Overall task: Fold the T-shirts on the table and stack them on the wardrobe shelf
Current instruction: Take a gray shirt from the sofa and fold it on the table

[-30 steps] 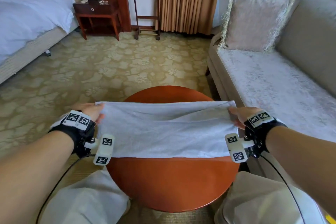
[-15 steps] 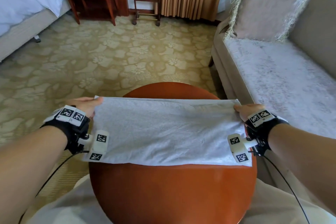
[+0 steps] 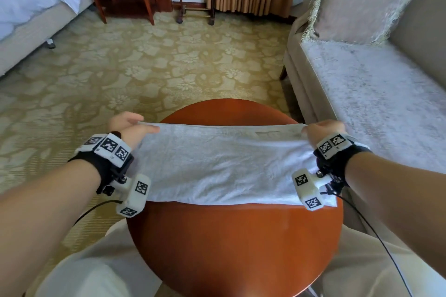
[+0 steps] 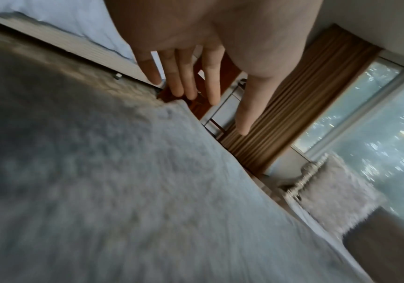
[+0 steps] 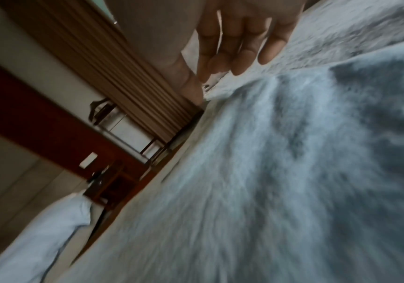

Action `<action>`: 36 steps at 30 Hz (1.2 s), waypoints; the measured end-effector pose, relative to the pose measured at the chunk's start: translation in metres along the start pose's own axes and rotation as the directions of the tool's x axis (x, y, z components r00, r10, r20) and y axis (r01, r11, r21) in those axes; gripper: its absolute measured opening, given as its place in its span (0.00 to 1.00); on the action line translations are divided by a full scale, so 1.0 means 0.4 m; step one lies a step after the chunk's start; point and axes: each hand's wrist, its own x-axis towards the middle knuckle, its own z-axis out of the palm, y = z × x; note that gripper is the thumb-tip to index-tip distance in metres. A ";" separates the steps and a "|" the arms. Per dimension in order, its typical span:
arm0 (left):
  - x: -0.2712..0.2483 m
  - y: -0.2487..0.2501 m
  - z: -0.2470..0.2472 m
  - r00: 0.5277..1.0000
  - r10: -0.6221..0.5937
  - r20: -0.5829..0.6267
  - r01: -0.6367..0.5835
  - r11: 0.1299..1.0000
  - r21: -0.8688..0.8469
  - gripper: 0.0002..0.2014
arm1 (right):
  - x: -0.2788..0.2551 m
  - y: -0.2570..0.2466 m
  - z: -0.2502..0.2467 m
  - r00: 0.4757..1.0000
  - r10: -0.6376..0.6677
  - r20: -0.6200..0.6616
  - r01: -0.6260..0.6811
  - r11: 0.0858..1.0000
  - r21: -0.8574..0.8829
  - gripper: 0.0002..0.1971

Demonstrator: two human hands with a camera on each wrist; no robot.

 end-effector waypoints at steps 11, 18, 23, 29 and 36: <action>-0.153 0.003 0.103 0.793 0.038 0.608 -0.518 0.567 0.641 0.48 | -0.179 0.106 0.113 0.875 -0.283 0.393 0.477 0.645 -0.597 0.54; -0.158 0.056 0.083 0.806 -0.101 0.583 -0.506 0.393 0.768 0.44 | -0.109 0.071 0.136 0.855 -0.379 0.355 0.516 0.544 -0.662 0.47; -0.154 0.065 0.082 0.810 -0.185 0.557 -0.380 0.558 0.738 0.27 | -0.146 -0.009 0.138 0.865 -0.473 0.167 0.460 0.615 -0.640 0.36; -0.191 0.036 0.059 0.832 -0.207 0.514 -0.355 0.512 0.782 0.39 | -0.220 -0.023 0.163 0.827 -0.302 0.474 0.539 0.667 -0.515 0.35; -0.280 -0.018 0.022 0.863 -0.192 0.468 -0.306 0.540 0.784 0.45 | -0.312 0.088 0.150 0.698 -0.319 0.641 0.698 0.499 -0.513 0.62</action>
